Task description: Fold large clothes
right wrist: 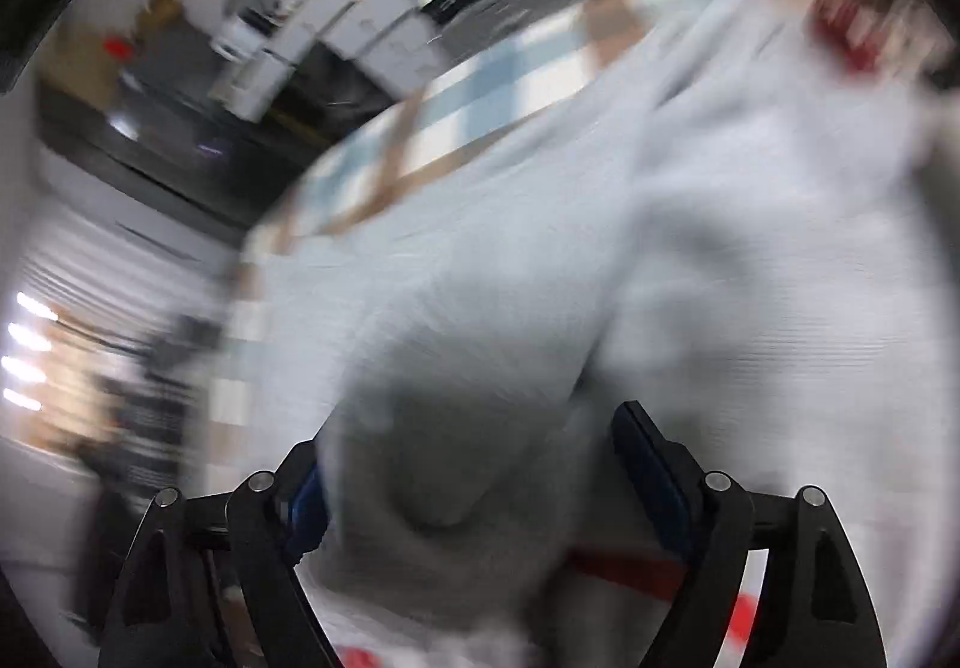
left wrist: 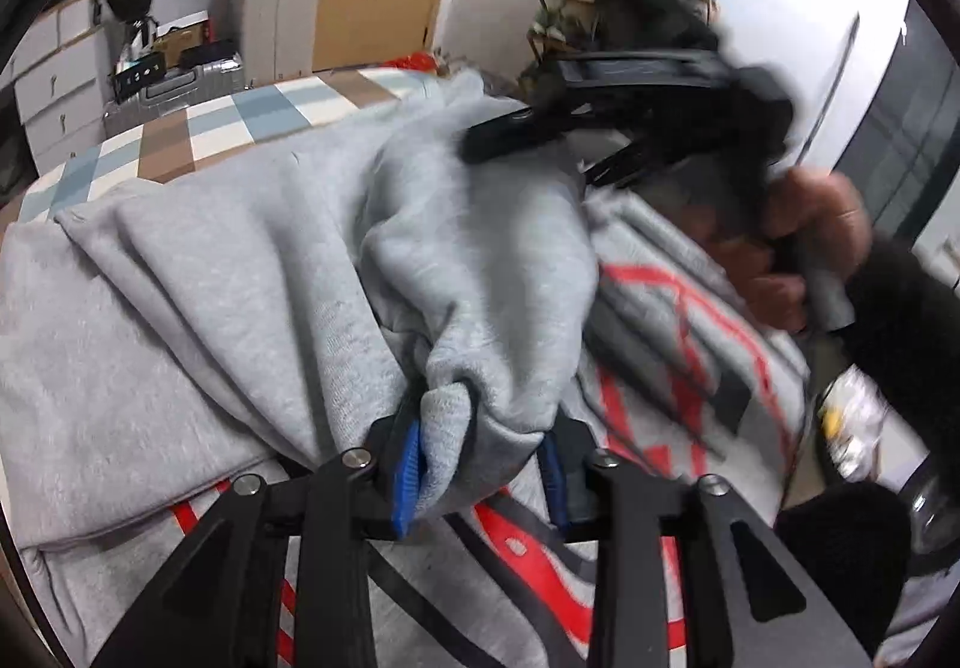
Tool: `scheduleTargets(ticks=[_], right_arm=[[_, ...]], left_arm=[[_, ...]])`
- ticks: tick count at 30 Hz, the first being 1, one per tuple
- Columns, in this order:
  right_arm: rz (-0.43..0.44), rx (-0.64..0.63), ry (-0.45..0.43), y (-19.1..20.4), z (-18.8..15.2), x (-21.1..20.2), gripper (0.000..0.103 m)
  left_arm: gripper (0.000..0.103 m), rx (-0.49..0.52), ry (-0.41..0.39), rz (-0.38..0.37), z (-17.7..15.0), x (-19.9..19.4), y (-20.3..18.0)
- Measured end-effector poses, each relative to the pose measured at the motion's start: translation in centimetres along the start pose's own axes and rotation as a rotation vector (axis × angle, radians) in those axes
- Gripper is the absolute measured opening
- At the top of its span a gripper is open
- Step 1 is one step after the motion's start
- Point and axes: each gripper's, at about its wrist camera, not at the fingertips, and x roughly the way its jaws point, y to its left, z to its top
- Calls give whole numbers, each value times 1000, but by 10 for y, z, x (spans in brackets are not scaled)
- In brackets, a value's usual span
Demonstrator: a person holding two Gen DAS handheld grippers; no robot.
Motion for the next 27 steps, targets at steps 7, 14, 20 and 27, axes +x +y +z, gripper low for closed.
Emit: scheduleTargets(ticks=[7,14,20,27], right_arm=[[-232,-296,-195,68,-18,-72,84],[-315,-425,26,85,-71,13,52],[-250,-243,18,55,-75,21,48],[-161,-203,-143,72,-78,-21,69]], left_arm=[[49,-137,-2,-123,8,-24,25],[83,-240,-116,-233,-9,-72,49],[83,-295,-105,-155,-17,-77,69],[83,-342,-90,-122,-15,-70,78]])
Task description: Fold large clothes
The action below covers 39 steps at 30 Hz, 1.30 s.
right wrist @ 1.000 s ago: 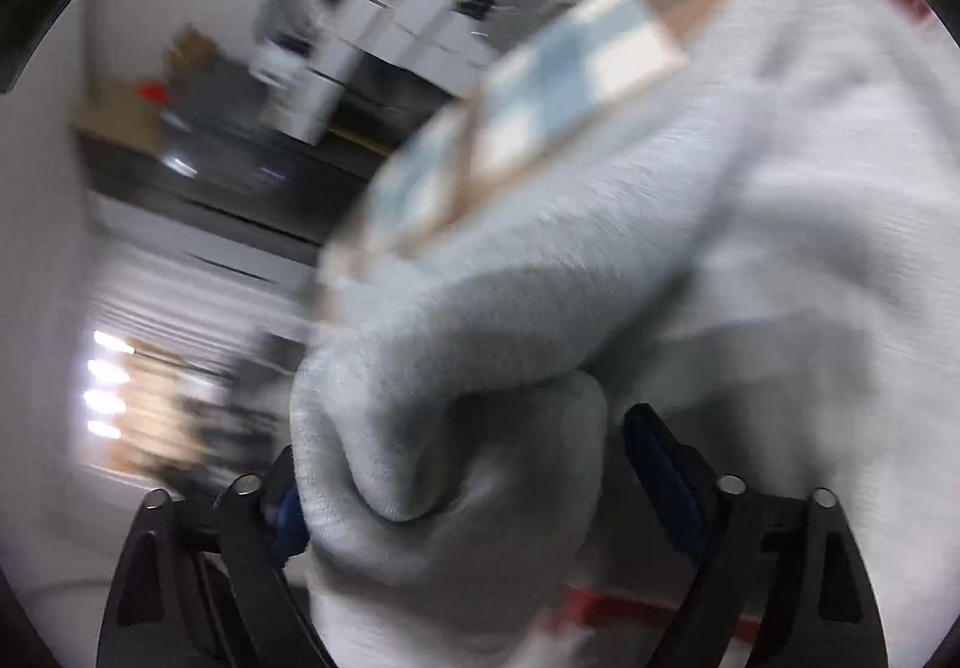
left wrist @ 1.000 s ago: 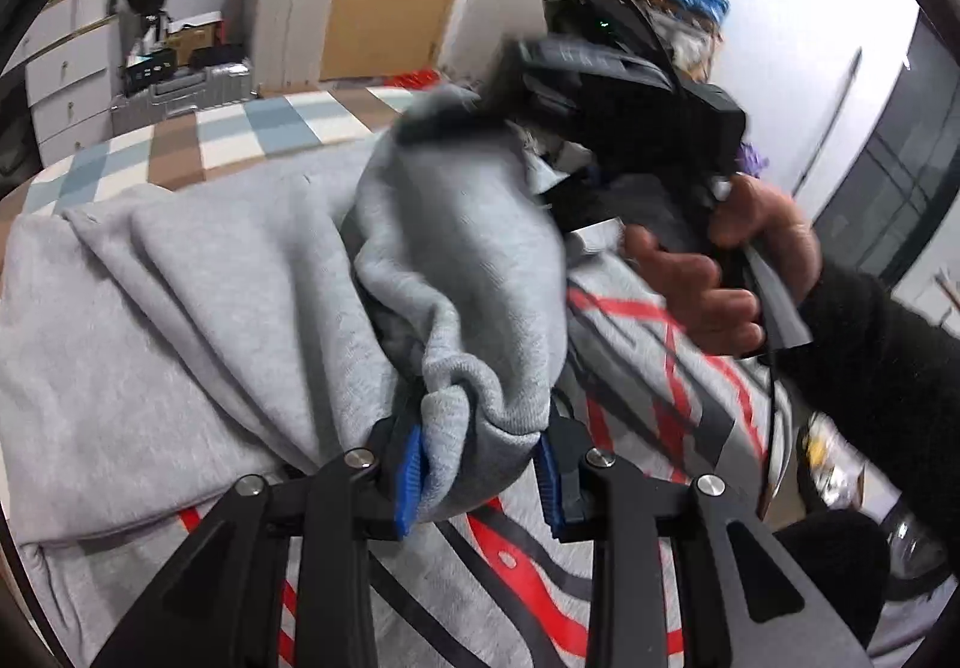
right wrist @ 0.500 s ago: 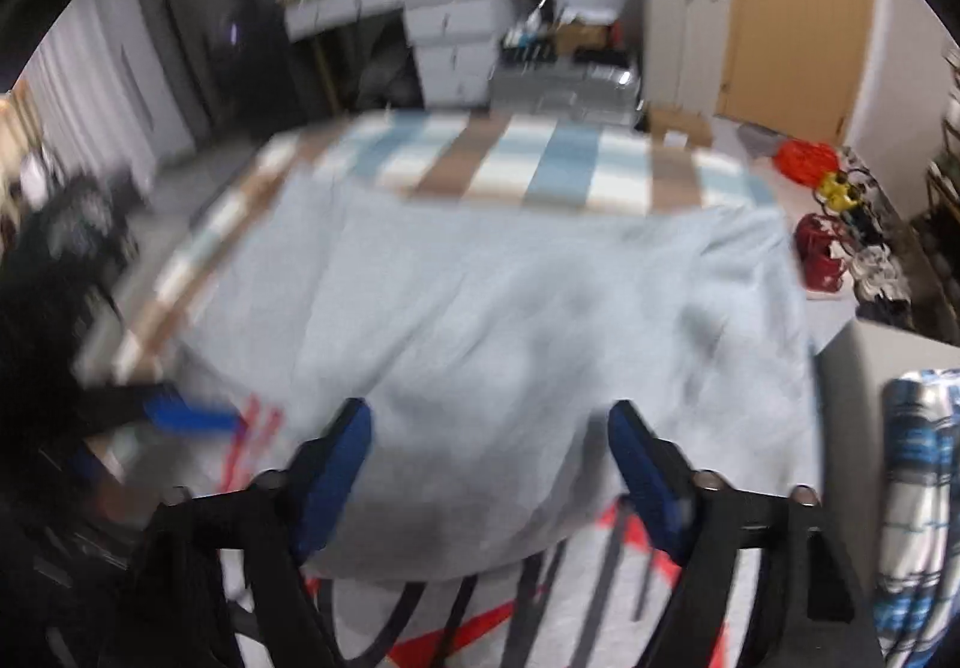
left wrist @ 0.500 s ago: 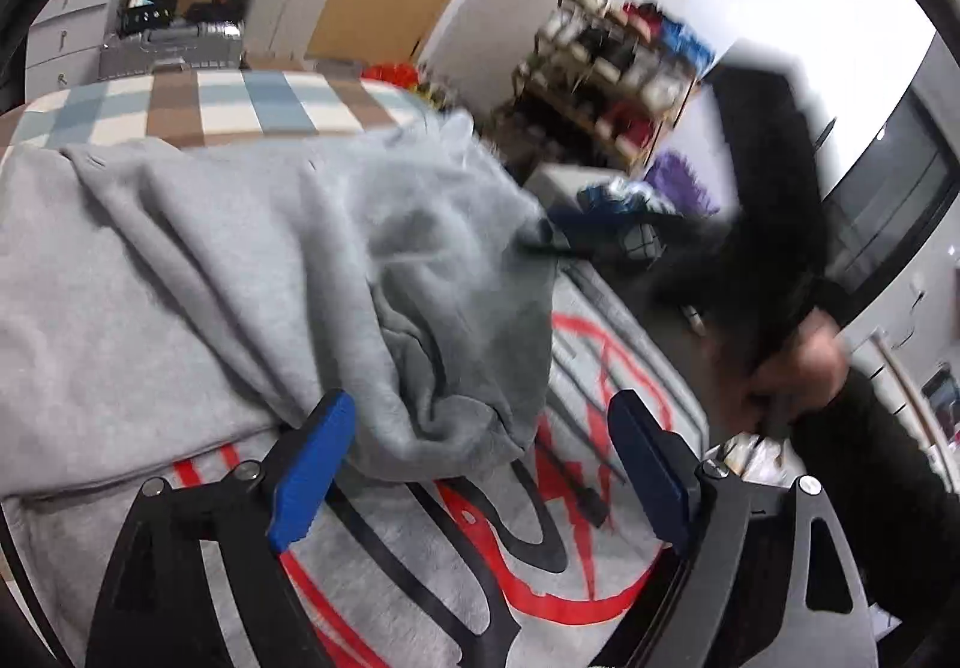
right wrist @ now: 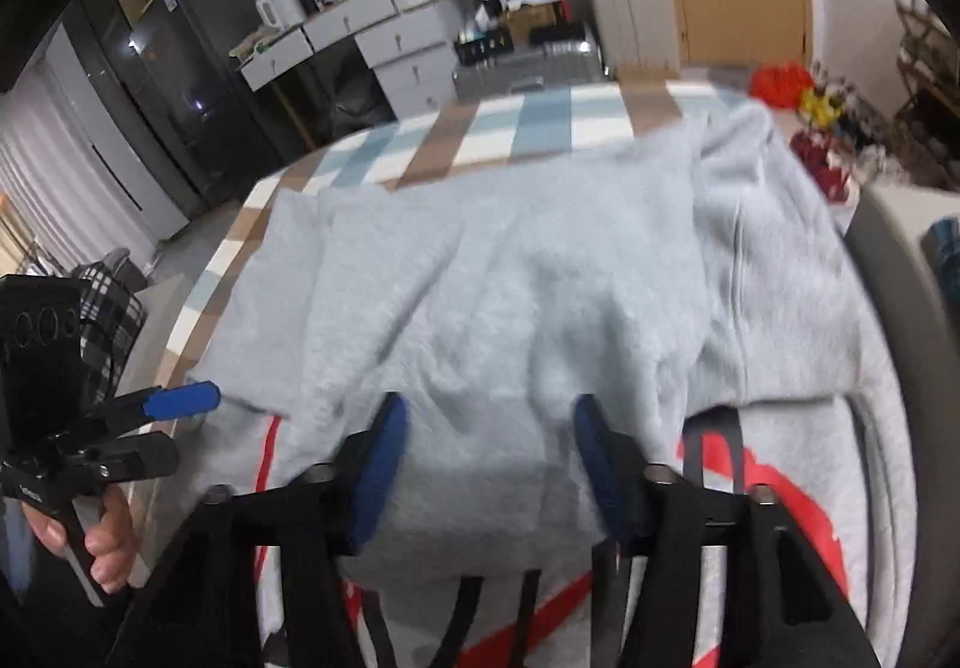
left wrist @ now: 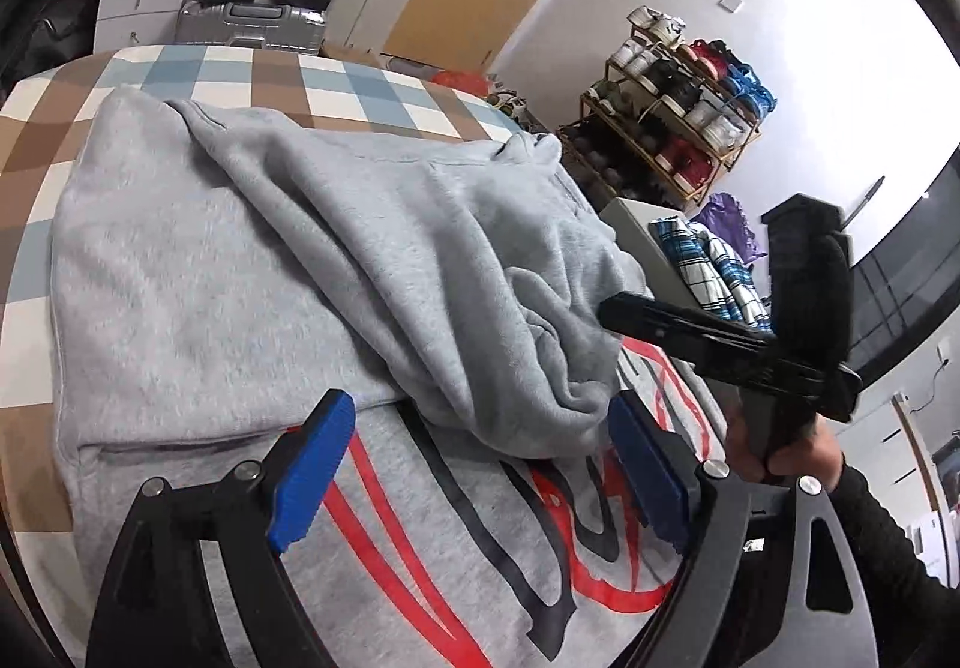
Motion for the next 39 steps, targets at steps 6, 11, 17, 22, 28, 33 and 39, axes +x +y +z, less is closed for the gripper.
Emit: scheduleTargets(ticks=[6,11,17,22,28,33,39], right_arm=[[-54,-5,10,-5,-33,33,72],[-19,-18,-24,-20,-8,-3,72],[-330,-139,115,-57,53,26,101],[-192,-100,309,-81,58,71,101],[-118,-42,349,-87,63,88,103],[-137,-50,323,-80,75,102,103],[-199,-63,320,-63,99,126,103]], left_arm=[[83,2,25,112,-3,2,10],[83,-62,-61,252,11,-23,31],[83,-177,47,321,43,-2,78],[83,-120,193,410,47,39,90],[102,-32,250,460,64,67,91],[102,42,314,557,78,85,93],[102,55,342,553,105,95,116]])
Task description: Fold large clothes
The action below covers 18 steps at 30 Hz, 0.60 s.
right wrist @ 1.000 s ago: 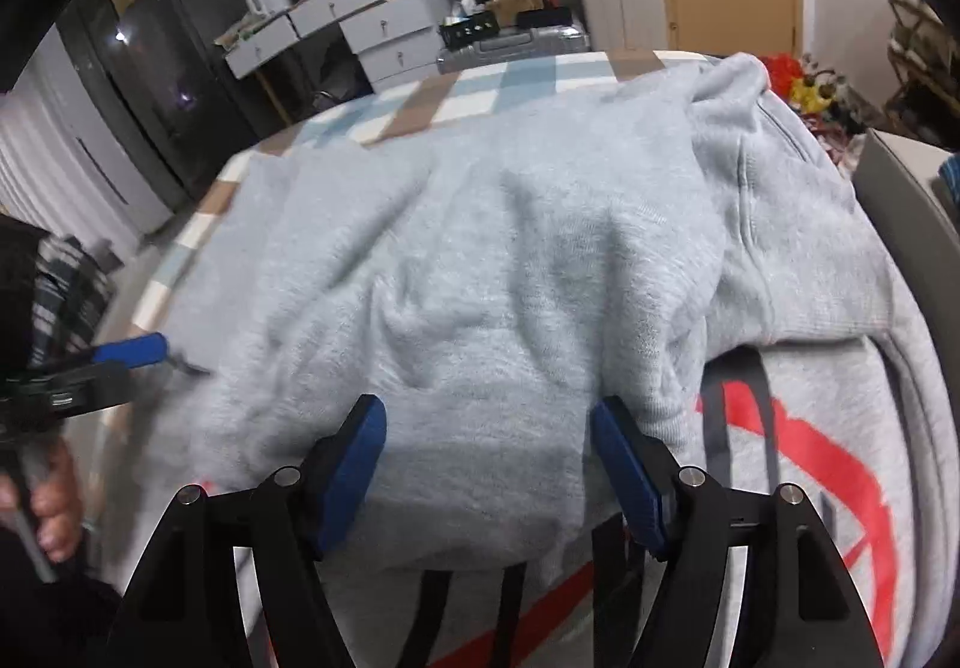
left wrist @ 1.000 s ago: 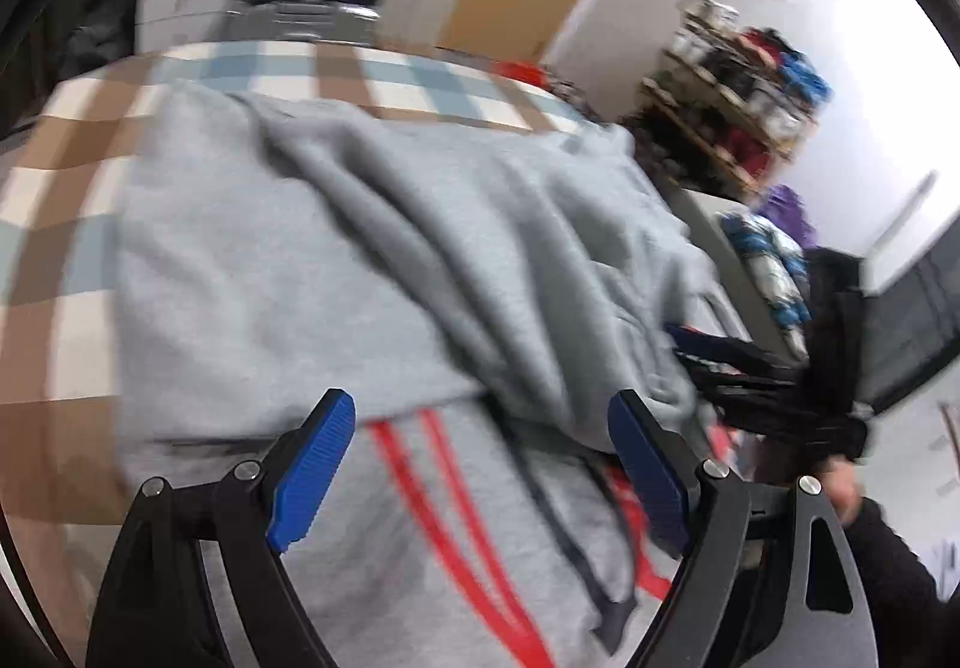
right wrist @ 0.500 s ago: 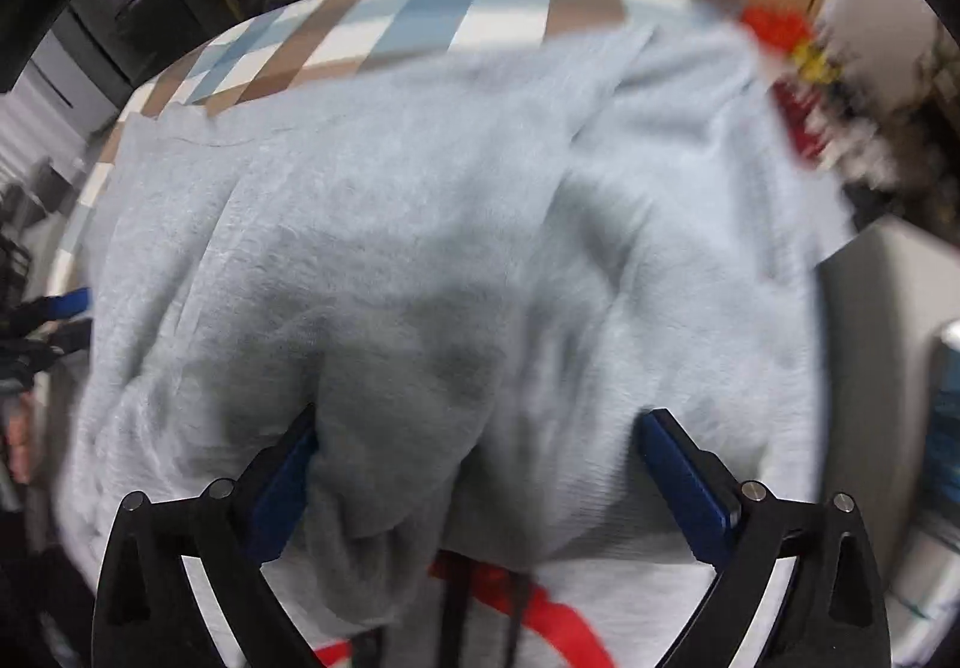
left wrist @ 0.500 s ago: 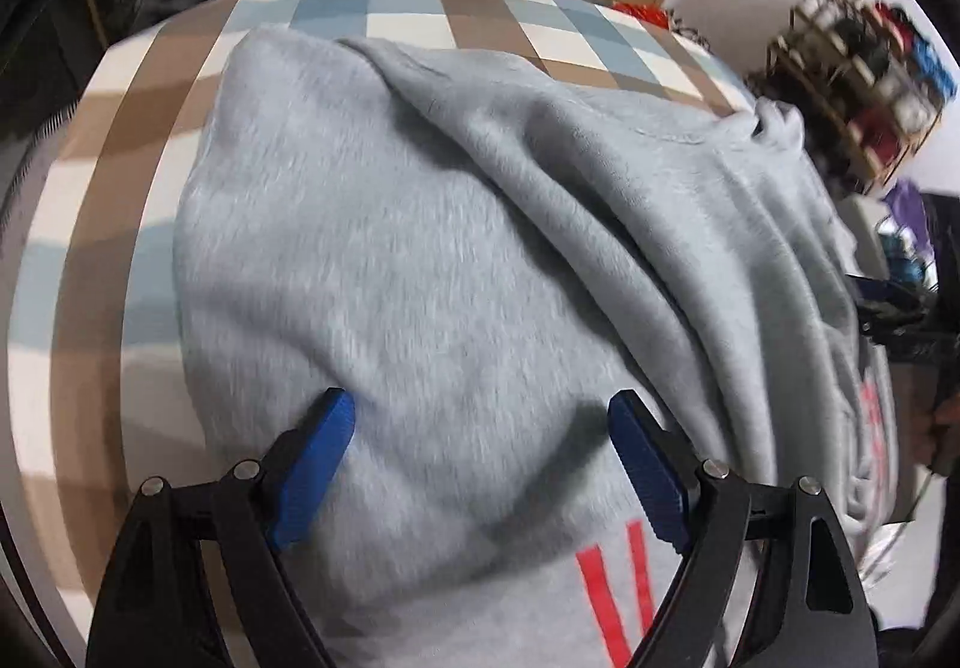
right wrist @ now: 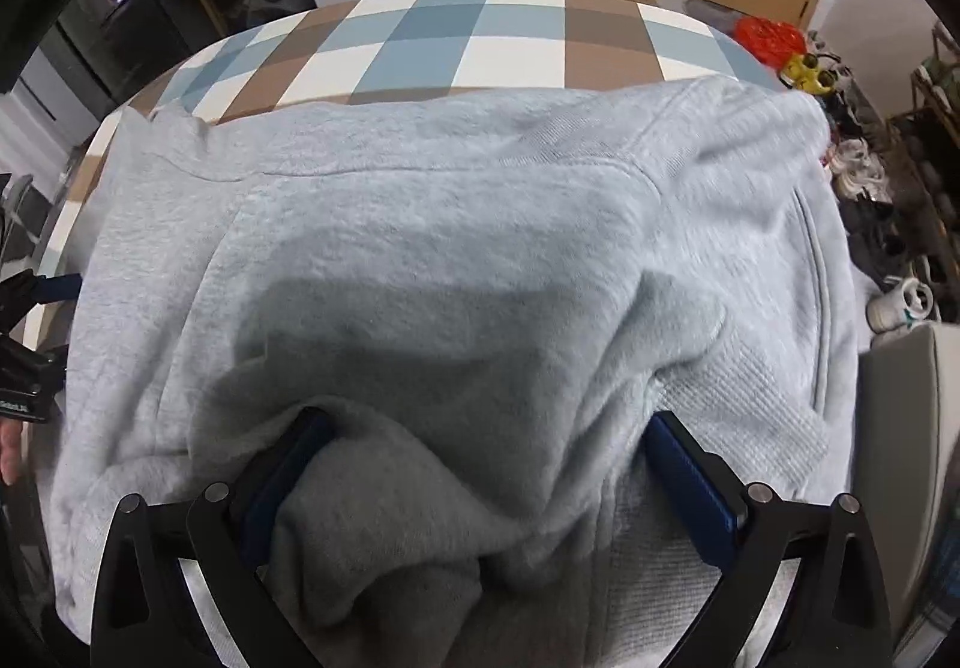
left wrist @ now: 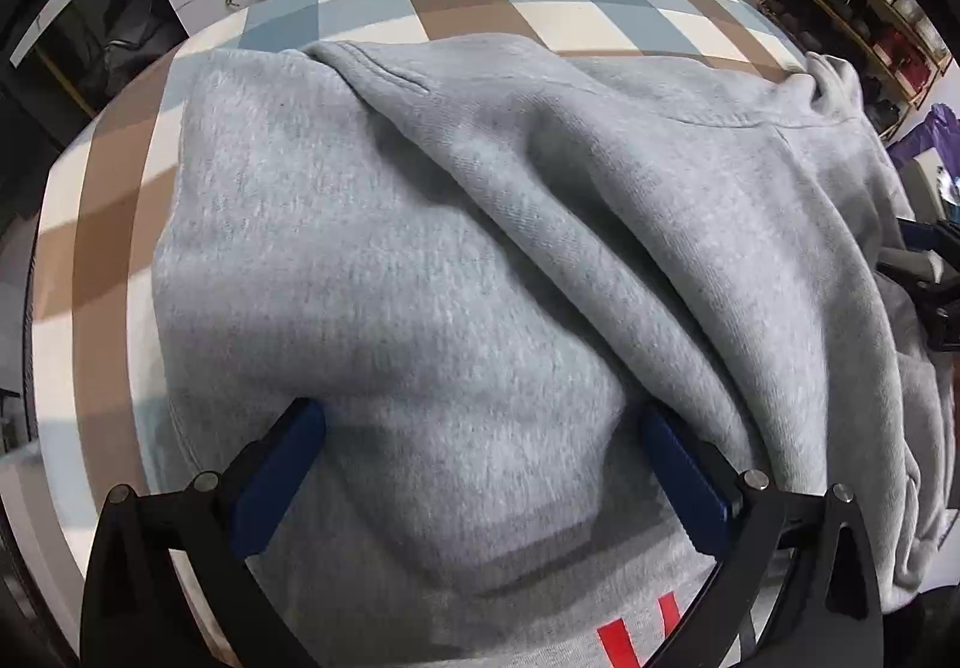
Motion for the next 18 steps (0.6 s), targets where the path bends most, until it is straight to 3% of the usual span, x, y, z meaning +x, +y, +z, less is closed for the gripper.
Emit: scheduleTargets(ticks=[7,11,14,18], right_arm=[[0,4,-20,3,29,11,103],[23,21,-78,1,47,15,103],[54,41,-145,-5,41,2,103],[102,66,-297,-8,0,-57,101]], left_arm=[[102,-54,-19,48,32,13,21],[102,-93,-54,46,37,14,32],[102,-125,-37,27,22,-3,38],[102,-160,-148,-59,-29,-62,38]])
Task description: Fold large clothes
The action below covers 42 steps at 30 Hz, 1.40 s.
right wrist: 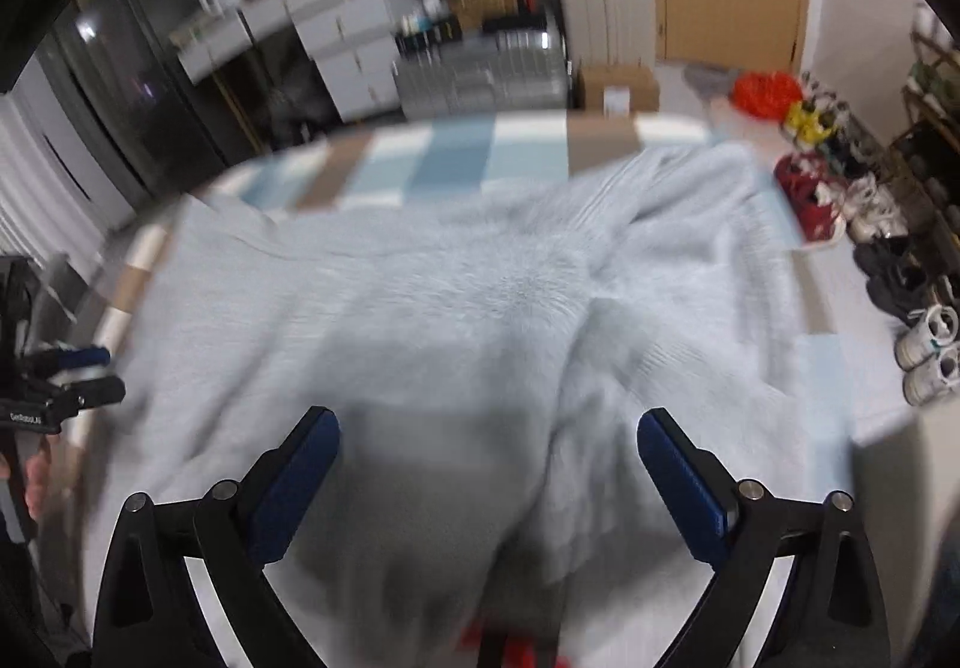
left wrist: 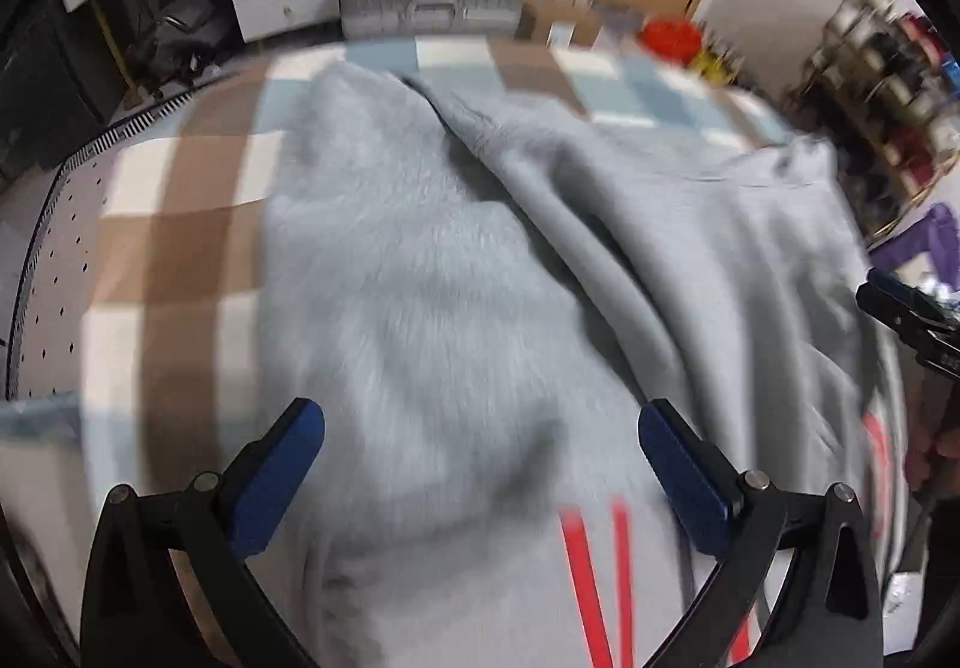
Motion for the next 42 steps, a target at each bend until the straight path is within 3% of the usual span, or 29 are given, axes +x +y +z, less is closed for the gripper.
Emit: scheduleTargets(ticks=[3,8,12,16,21,24,28,33,35,36,38,42], right_arm=[[53,-8,-108,14,-30,-61,102],[160,-53,-295,56,-103,-151,103],[216,-89,-466,82,-163,-200,103],[259,-92,-579,89,-208,-226,103],[303,-5,-575,75,-218,-235,103],[362,69,-572,61,-221,-237,103],[350,94,-506,53,-224,-229,103],[350,136,-432,37,-223,-212,103],[337,130,-413,33,-223,-207,103],[332,128,-409,32,-225,-206,103],[337,126,-398,30,-225,-204,103],[336,121,-384,30,-227,-202,103]], left_arm=[[102,-11,-72,-30,-33,-41,-1],[102,1,-183,8,-90,-94,-18],[102,20,-223,33,-114,-110,-24],[102,-35,-242,38,-148,-121,-15],[102,-105,-198,56,-184,-122,3],[102,-163,-139,-4,-200,-115,18],[102,-271,-54,-106,-207,-104,40],[102,-262,-56,-57,-222,-101,38],[102,-333,-1,-80,-235,-91,42],[102,-393,36,-123,-242,-83,45],[102,-417,58,-196,-258,-75,42],[102,-424,77,-132,-265,-61,34]])
